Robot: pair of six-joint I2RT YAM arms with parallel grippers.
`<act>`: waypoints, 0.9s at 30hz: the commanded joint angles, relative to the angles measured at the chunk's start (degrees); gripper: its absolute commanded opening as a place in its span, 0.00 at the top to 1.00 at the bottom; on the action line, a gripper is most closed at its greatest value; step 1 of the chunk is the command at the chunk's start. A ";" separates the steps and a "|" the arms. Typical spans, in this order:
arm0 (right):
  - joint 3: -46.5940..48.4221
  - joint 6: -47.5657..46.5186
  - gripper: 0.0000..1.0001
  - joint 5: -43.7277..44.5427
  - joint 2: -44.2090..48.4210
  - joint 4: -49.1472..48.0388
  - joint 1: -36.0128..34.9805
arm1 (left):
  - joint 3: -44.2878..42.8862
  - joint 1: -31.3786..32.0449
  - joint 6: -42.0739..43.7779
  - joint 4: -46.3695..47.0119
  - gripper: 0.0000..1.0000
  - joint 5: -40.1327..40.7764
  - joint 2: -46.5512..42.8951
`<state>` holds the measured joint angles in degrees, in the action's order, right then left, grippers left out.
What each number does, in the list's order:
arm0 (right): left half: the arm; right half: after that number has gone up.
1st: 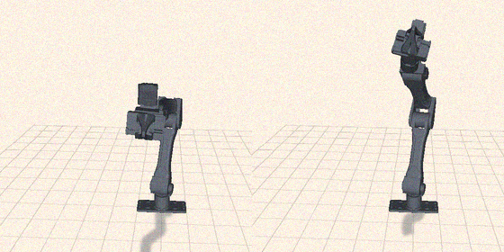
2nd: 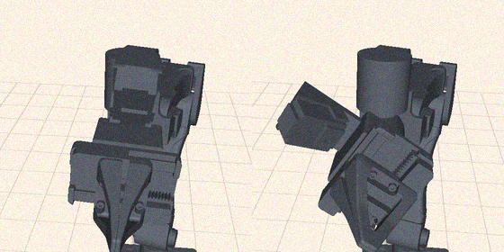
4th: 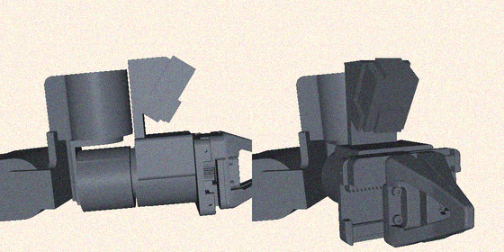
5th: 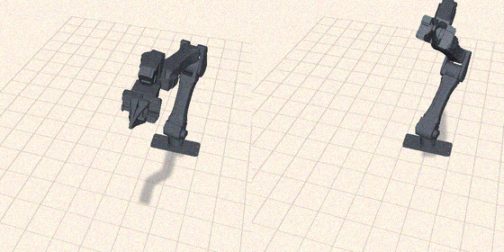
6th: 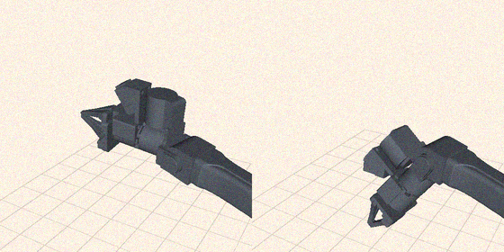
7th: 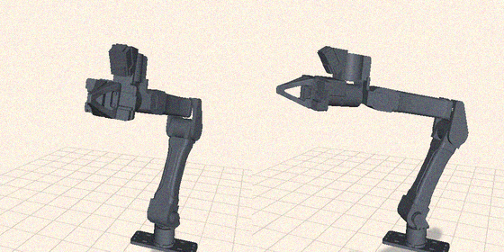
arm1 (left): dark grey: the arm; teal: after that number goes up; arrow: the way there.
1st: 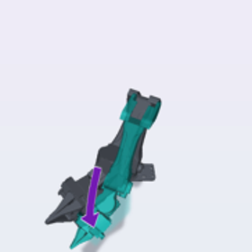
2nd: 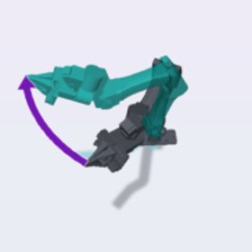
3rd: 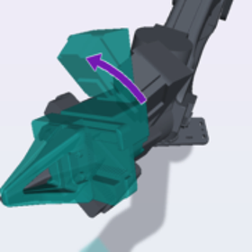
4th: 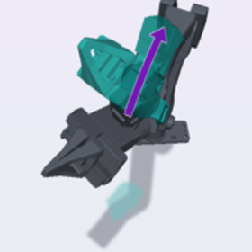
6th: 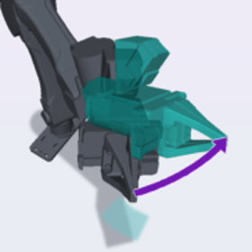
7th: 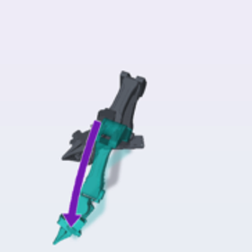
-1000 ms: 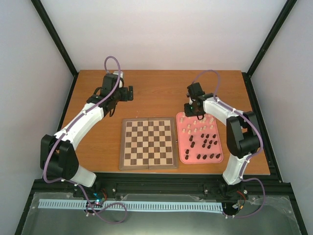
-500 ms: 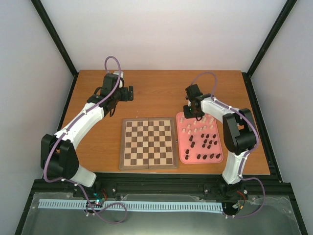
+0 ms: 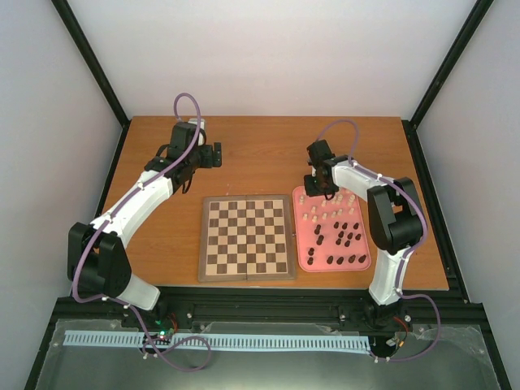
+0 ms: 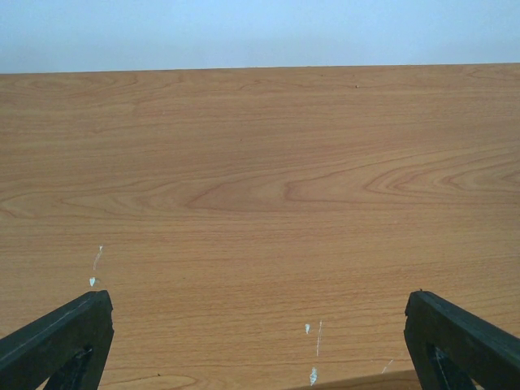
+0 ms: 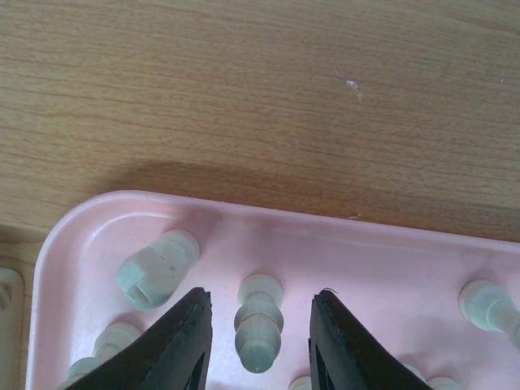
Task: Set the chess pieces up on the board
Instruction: Pick up the chess piece from the storage box.
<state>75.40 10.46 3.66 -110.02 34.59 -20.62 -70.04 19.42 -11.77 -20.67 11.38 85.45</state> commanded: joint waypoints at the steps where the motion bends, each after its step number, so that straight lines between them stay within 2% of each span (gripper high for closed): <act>1: 1.59 -0.23 0.65 0.56 -0.93 -0.55 -0.47 | -2.72 0.27 0.17 -0.59 0.00 0.30 -0.18; 9: 1.63 -0.20 0.65 1.27 -0.70 -0.47 -0.47 | -2.73 0.27 0.18 -0.66 0.00 0.37 0.10; 16: 0.77 0.77 0.59 2.64 3.31 -1.62 -0.47 | -2.82 0.27 0.24 -0.63 0.00 0.47 0.15; 18: 1.02 0.88 0.55 2.96 4.39 -1.38 -0.47 | -2.91 0.25 0.26 -0.66 0.00 0.57 0.11; 27: 3.10 0.68 0.50 5.58 5.71 0.96 0.52 | -3.26 0.27 0.61 -0.87 0.00 1.05 0.37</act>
<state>76.36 10.98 7.07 -105.73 34.46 -20.62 -70.11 19.42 -11.75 -20.78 11.44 85.47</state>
